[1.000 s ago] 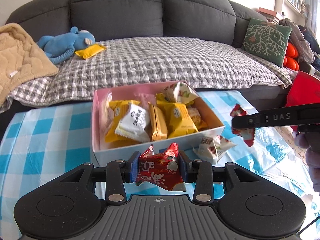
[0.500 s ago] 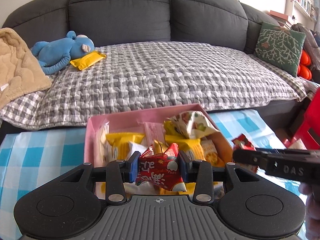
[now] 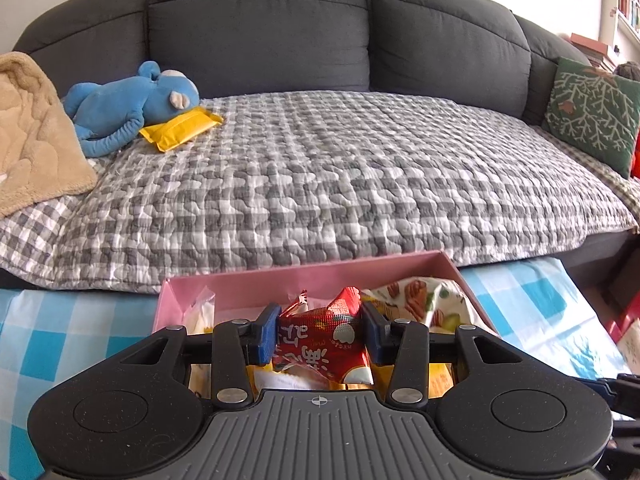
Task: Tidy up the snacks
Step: 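Lower both red packets into the box and open both tools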
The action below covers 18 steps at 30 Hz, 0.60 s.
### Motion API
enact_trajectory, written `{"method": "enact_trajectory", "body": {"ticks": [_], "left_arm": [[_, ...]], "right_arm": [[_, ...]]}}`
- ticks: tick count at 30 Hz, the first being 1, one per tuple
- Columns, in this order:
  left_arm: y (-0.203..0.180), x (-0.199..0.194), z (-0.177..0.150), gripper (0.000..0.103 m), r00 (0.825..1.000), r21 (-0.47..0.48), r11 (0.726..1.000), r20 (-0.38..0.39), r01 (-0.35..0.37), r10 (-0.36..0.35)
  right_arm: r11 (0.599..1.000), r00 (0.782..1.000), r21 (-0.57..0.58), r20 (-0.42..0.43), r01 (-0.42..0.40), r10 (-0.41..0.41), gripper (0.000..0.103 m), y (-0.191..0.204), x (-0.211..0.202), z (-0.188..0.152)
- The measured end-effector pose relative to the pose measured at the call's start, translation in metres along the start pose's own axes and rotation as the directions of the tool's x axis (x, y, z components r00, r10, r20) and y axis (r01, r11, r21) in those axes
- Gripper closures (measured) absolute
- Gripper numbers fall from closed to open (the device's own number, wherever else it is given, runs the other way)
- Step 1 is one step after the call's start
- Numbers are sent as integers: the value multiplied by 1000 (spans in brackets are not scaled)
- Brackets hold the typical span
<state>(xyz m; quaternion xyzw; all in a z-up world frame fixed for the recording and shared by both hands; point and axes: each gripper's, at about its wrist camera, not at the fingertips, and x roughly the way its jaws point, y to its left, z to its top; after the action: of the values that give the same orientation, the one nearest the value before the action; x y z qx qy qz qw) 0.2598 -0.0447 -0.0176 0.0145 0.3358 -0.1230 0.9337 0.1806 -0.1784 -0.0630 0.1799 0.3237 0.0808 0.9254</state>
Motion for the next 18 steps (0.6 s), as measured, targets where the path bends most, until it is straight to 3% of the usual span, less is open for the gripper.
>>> {"method": "enact_trajectory", "body": {"ticks": [3,9,18], "left_arm": [[1,0,-2,38,1000,0,1000,10,6,-6],[2,-8,-5,23,1000,8,1000,12,4,-4],[4,-39,-14,16,1000,-3,1000,0,15,-15]], "right_arm": [[1000,1000,3,4,3,-3,43,-1,-1,0],[1000,1000,-10,19,1,-1,30,6,-6,0],[999,1000,-49,15,17,-16,17,16,-18,-5]]}}
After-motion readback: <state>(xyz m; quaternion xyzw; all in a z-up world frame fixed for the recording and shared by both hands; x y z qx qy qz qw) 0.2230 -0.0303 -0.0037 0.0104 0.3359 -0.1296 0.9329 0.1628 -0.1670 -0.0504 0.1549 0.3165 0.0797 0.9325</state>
